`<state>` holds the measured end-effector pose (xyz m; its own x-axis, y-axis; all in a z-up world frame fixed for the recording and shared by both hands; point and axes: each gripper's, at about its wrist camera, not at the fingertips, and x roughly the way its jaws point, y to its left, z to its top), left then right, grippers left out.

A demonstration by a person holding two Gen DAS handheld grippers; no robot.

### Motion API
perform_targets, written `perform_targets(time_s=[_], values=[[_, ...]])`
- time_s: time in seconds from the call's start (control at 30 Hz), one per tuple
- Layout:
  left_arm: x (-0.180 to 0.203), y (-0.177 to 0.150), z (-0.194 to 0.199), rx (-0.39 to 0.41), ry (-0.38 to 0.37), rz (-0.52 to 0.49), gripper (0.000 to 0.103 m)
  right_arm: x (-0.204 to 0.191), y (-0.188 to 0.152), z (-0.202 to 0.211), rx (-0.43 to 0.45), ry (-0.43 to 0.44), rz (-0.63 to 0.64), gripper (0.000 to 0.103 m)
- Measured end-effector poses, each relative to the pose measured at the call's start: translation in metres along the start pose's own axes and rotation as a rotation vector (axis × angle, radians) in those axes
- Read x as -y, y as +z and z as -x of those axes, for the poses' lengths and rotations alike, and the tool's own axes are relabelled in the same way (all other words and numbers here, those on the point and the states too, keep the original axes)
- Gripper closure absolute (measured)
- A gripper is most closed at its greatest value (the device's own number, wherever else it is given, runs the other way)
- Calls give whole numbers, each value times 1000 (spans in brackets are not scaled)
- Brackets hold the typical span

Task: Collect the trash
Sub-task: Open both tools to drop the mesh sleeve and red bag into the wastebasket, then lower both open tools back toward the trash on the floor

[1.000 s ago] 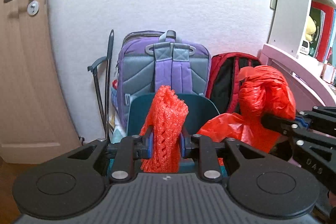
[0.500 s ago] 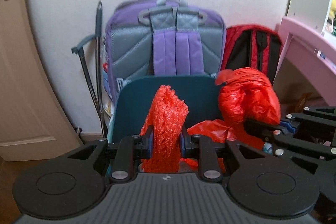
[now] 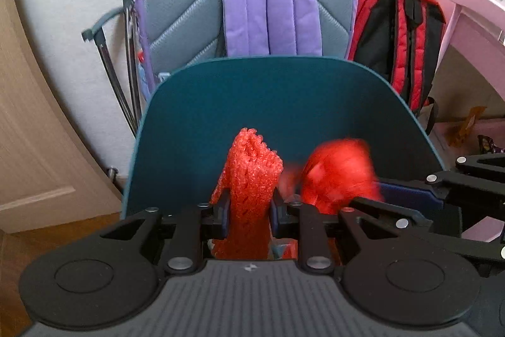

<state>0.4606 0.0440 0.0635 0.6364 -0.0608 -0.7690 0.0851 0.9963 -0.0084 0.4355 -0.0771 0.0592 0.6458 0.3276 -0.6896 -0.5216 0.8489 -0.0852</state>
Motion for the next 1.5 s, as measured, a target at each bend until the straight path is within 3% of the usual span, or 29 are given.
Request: perform_targets(time_s=[0.13, 0.27, 0.33, 0.37, 0.63, 1.0, 1.5], values=[[1, -1, -8, -20, 8, 5, 73, 0, -2, -2, -5, 1, -7, 79], [0, -2, -8, -32, -3, 23, 70, 1, -3, 4, 2, -8, -15, 77], [1, -4, -3, -20, 1, 27, 46, 2, -1, 8, 9, -4, -26, 74], [2, -4, 1, -8, -1, 26, 44, 3, -1, 9, 11, -5, -29, 74], [12, -7, 36, 35, -9, 26, 39, 8, -2, 42, 38, -14, -46, 63], [31, -23, 112, 97, -26, 2, 33, 4, -14, 112, 84, 5, -76, 57], [50, -83, 203, 133, -99, 2, 21, -16, -54, 200, 125, 49, -93, 52]])
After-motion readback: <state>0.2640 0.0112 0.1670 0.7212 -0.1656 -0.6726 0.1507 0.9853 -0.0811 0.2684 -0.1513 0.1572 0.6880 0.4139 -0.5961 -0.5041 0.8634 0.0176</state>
